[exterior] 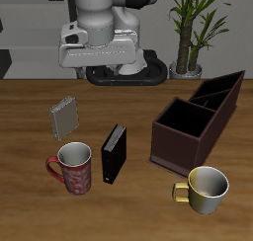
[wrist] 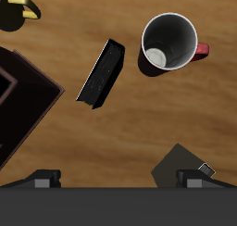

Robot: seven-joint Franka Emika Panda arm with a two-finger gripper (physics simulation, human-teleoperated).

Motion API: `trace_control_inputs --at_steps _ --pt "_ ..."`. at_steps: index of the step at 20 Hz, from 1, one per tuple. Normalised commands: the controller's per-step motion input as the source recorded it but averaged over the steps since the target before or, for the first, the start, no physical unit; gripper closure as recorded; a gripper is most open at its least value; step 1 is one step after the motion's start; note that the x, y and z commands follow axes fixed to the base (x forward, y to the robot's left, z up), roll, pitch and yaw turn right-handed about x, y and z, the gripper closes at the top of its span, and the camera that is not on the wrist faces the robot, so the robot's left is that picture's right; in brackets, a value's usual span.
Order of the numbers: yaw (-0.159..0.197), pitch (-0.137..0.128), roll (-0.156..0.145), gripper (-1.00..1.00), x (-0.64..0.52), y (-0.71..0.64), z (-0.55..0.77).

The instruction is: Place the red mug into the left desk caddy's right compartment

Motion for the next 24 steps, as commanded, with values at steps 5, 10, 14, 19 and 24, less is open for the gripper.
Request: trace_control_inputs --at_steps 5,10,14,19,24 --pt "-0.039 -0.009 -0.047 -1.0 0.32 -0.55 0.14" --pt "-0.038 -0.024 -0.08 -1.0 0.27 -0.48 0.06" --pt "-0.023 -0.013 -0.057 -1.0 0.39 -0.39 0.03" --pt "-0.016 -0.016 -0.017 -1.0 0.3 -0.16 0.05" --pt "0.038 -0.031 0.039 -1.0 0.2 0.05 0.05"
